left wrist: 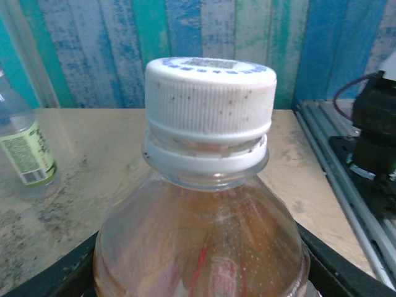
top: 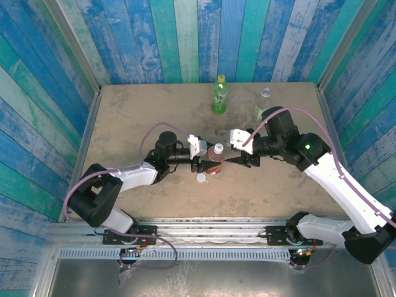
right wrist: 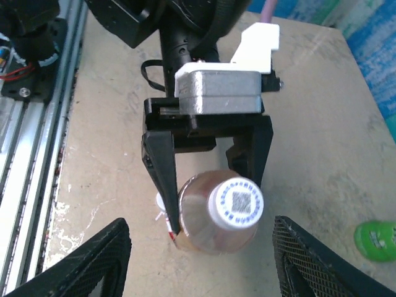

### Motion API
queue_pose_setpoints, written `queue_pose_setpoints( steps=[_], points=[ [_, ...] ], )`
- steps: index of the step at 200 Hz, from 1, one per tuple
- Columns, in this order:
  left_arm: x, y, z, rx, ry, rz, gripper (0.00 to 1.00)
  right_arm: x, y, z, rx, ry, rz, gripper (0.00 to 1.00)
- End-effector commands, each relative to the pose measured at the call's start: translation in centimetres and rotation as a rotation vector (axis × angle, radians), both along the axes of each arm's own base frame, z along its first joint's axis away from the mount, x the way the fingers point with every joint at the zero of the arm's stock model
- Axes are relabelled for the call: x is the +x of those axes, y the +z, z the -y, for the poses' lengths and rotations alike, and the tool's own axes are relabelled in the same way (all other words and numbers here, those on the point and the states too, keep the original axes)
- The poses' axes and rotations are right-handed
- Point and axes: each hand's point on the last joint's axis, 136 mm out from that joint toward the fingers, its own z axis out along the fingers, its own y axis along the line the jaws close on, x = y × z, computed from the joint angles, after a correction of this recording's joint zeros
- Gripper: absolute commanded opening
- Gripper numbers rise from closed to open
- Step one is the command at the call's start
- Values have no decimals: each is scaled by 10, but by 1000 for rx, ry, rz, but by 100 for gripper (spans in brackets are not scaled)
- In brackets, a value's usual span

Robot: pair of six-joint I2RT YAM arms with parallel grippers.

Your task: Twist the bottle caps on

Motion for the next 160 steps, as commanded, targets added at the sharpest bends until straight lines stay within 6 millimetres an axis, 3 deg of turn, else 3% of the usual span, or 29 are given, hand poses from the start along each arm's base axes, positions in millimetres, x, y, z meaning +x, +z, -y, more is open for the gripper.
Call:
queue_pose_setpoints(
  steps=[1, 115, 160],
  points=[
    [-22, 20, -2, -15, -97, 39, 51, -9, -2, -7, -34, 91, -1, 61],
    [-32, 30, -6, -26, -118, 66, 52, 3, -22, -25, -82, 137, -62, 50],
    [-32, 30, -6, -26, -118, 66, 51, 3, -26, -28, -79, 143, -93, 38]
  ],
)
